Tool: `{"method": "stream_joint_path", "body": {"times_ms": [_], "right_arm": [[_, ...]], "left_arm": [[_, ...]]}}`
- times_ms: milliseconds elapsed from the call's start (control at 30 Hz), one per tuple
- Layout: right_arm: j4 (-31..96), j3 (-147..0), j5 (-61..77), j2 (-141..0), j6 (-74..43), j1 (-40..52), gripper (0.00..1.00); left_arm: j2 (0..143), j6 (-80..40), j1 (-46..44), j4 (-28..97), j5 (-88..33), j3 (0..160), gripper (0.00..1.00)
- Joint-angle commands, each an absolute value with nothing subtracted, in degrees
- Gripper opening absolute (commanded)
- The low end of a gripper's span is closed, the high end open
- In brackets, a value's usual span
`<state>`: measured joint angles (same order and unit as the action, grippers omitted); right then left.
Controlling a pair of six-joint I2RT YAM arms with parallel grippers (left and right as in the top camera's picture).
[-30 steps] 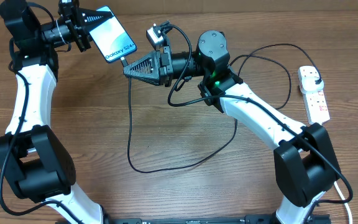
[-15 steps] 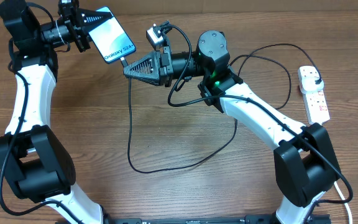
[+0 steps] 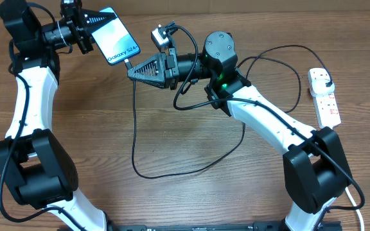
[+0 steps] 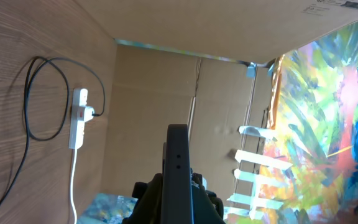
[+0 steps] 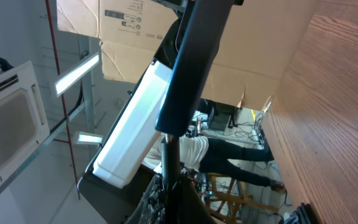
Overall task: Plug charger to phone and switch on socket
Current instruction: 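Hold the plug against the phone port with both grippers still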
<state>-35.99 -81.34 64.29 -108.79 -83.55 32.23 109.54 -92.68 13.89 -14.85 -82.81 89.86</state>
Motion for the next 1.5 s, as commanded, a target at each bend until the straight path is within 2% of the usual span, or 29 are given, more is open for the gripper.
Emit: {"method": "stream_joint_path", "body": {"times_ms": [0, 467, 733, 1267, 1467], "right_arm": [[-36.4, -82.1, 63.6, -107.4, -83.1, 31.7, 0.04], [-36.1, -82.1, 62.3, -107.4, -86.0, 31.7, 0.04], [-30.0, -82.1, 60.9, -107.4, -86.0, 31.7, 0.04], [-31.4, -82.1, 67.0, -107.4, -83.7, 31.8, 0.04], [-36.1, -82.1, 66.8, -107.4, -84.0, 31.8, 0.04]], "left_arm": [[109.3, -93.4, 13.8, -15.3, -85.2, 90.8, 0.04], [109.3, -91.0, 13.8, -15.3, -86.8, 90.8, 0.05], [109.3, -90.4, 13.8, -15.3, -87.1, 90.8, 0.04], [109.3, -90.2, 15.4, -15.3, -82.8, 90.8, 0.04], [109.3, -88.7, 15.5, -15.3, -83.0, 90.8, 0.04]]}}
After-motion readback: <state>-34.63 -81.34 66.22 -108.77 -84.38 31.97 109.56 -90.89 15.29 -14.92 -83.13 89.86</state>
